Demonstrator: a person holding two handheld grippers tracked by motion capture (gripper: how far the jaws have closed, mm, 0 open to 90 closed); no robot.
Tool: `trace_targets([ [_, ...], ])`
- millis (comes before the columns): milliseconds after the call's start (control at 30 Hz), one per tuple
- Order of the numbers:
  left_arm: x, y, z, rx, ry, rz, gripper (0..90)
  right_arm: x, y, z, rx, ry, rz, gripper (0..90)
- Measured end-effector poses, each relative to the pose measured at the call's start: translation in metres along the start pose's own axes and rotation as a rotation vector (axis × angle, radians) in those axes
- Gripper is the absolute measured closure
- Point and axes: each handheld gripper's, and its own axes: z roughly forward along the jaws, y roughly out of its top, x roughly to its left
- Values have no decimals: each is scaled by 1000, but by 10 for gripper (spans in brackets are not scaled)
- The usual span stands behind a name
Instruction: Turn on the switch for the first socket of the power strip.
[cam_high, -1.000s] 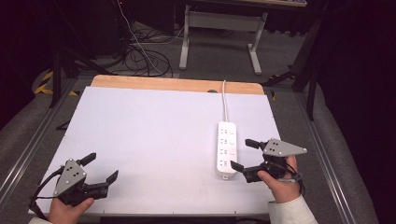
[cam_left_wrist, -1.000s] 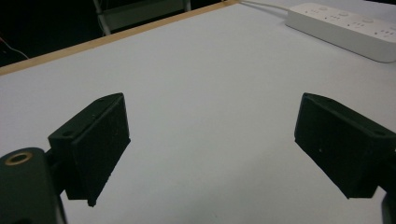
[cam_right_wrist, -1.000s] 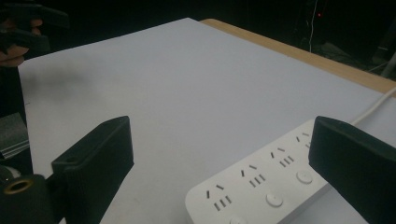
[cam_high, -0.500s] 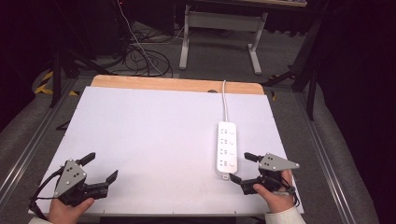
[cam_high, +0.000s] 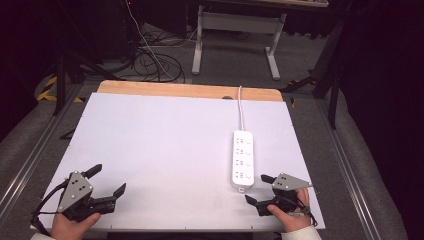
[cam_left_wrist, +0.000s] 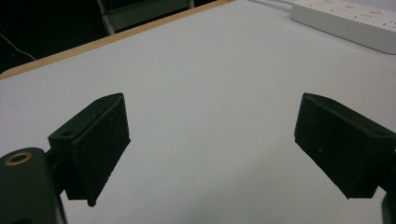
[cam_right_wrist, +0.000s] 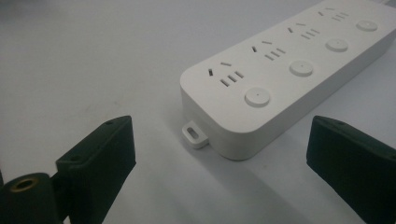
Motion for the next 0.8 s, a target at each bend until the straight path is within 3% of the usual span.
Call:
trace_targets([
  [100, -1, 0, 0, -2, -2, 3, 107, 2, -1, 1, 9, -21, -31, 89],
  [333, 0, 0, 0, -19, 8, 8, 107, 3, 1, -1, -53, -29, -65, 87],
  [500, 1, 0, 1, -10, 6, 15, 107, 3, 3, -4, -73, -8, -36, 116],
  [633, 1, 0, 2, -4, 0, 12, 107, 2, 2, -4, -56, -2, 3, 120],
  [800, 0, 0, 3, 2, 1, 14, 107, 2, 1, -3, -44, -1, -15, 119],
])
